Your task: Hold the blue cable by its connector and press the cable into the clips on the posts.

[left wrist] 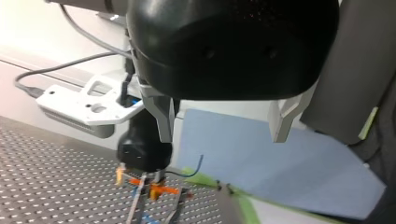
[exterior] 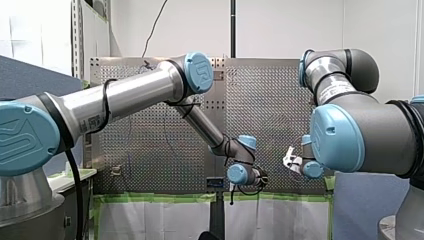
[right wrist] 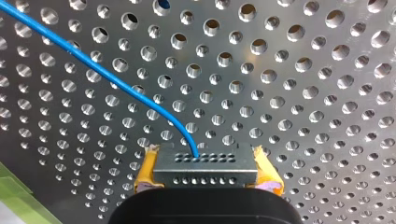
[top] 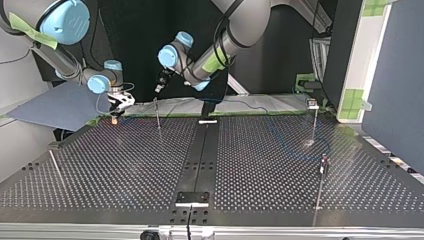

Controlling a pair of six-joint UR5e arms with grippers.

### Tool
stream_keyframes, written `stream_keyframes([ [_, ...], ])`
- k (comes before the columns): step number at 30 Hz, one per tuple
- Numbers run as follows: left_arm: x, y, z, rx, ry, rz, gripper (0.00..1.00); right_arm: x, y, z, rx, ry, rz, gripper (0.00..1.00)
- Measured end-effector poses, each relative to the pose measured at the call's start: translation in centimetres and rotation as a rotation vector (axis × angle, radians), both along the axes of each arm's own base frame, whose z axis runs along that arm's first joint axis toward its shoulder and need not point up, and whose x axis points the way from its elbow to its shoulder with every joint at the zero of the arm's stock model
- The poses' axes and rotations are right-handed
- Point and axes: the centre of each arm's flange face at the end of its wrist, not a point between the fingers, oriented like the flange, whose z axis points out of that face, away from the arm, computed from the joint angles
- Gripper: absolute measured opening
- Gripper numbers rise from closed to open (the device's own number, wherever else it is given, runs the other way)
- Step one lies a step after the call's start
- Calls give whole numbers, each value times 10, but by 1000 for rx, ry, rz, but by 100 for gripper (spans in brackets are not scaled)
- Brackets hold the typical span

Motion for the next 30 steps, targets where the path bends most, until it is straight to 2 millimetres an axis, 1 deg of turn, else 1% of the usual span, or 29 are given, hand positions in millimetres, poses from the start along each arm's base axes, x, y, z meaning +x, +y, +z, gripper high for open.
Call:
stream_keyframes([
  [4, 3, -7, 7, -24, -44, 23, 100, 0, 0, 0, 0, 0, 0, 0],
  [10, 8, -25, 23, -58, -125, 34, 100, 0, 0, 0, 0, 0, 0, 0],
  [13, 9, -28, 26, -74, -147, 38, 100, 0, 0, 0, 0, 1, 0, 0],
  [16, 10, -30, 19, -84, -160, 44, 100, 0, 0, 0, 0, 2, 1, 0],
  [23, 12, -30, -12, -98, -182, 65, 100, 1, 1, 0, 0, 3, 2, 0],
  [25, 12, -30, -15, -103, -191, 69, 100, 2, 1, 0, 0, 3, 3, 0],
  [30, 16, -33, -13, -110, -220, 74, 100, 3, 1, 0, -1, 5, 5, 0],
])
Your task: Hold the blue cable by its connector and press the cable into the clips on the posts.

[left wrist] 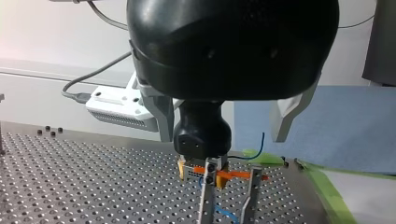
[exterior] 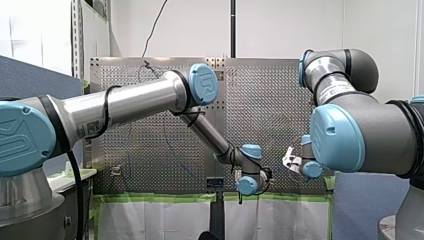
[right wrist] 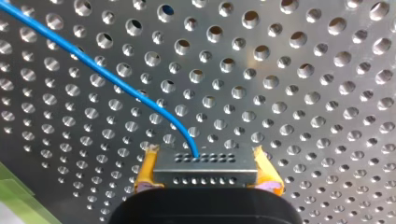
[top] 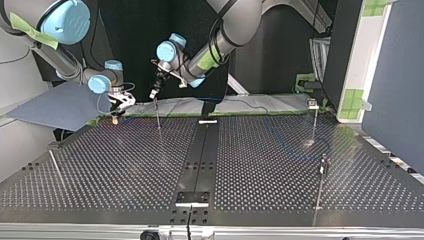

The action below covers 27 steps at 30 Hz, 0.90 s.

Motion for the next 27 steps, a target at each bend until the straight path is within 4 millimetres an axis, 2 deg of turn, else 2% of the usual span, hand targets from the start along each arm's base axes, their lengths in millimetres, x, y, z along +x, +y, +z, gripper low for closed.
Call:
stream_keyframes([
  [27, 8, 9, -1, 77, -23, 53, 100, 0, 0, 0, 0, 3, 1, 0],
])
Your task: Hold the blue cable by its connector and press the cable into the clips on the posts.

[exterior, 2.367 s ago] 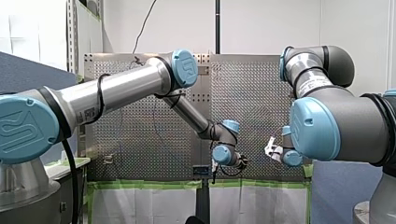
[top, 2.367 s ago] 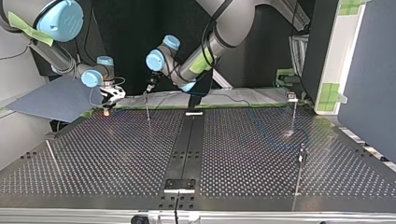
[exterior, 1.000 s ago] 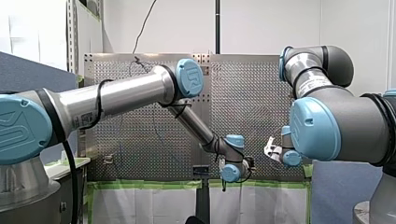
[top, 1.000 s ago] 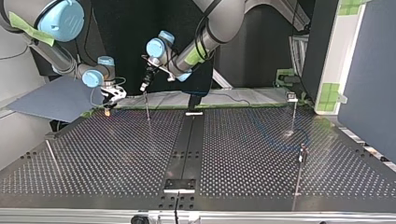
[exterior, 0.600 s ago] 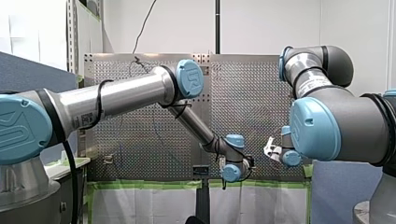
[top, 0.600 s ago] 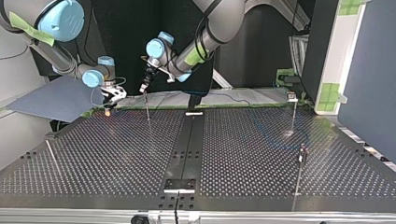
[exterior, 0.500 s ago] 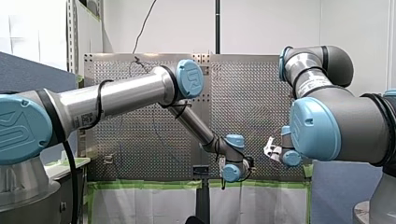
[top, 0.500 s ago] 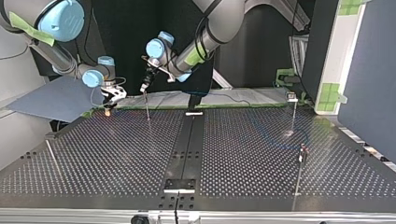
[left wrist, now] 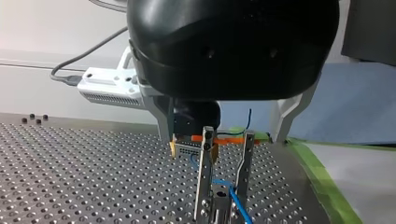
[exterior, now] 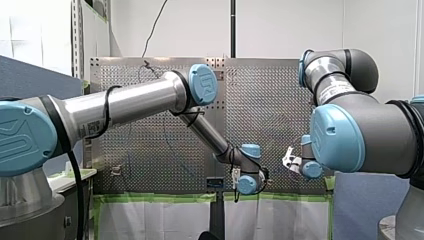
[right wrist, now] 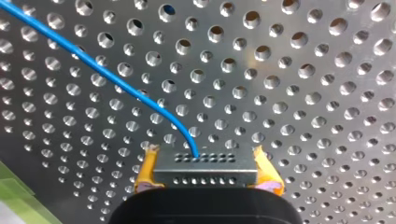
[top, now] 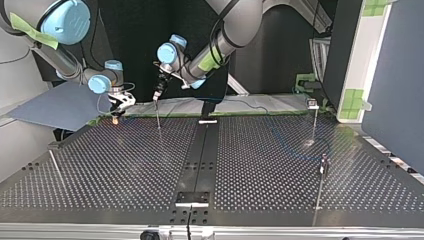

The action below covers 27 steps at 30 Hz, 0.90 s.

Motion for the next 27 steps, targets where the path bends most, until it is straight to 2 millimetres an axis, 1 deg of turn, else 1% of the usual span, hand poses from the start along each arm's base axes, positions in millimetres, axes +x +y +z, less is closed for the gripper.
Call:
stream_keyframes([
  [27, -2, 1, -2, 17, 7, 1, 100, 0, 0, 0, 1, 0, 1, 0],
])
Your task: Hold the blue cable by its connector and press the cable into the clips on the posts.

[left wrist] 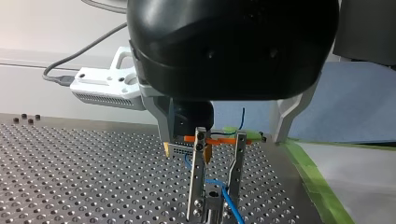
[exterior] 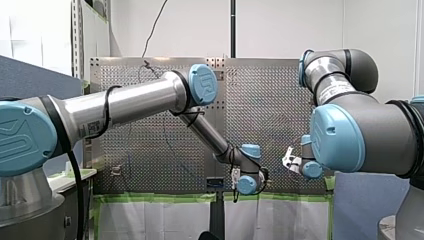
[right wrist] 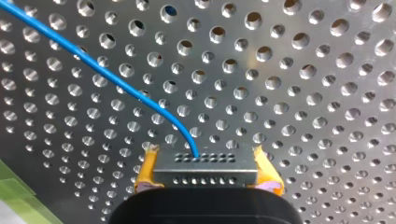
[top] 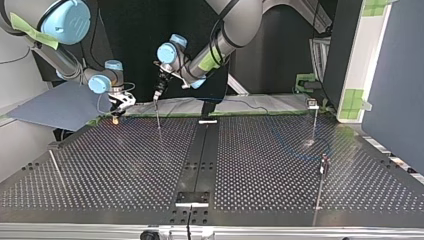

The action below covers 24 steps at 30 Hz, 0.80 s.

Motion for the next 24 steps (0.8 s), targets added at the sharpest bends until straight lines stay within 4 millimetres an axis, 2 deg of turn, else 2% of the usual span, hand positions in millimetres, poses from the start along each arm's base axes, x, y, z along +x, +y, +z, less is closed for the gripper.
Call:
stream_keyframes([
  [24, -3, 0, -1, 18, 11, 2, 100, 2, 1, 0, 1, 0, 3, 0],
])
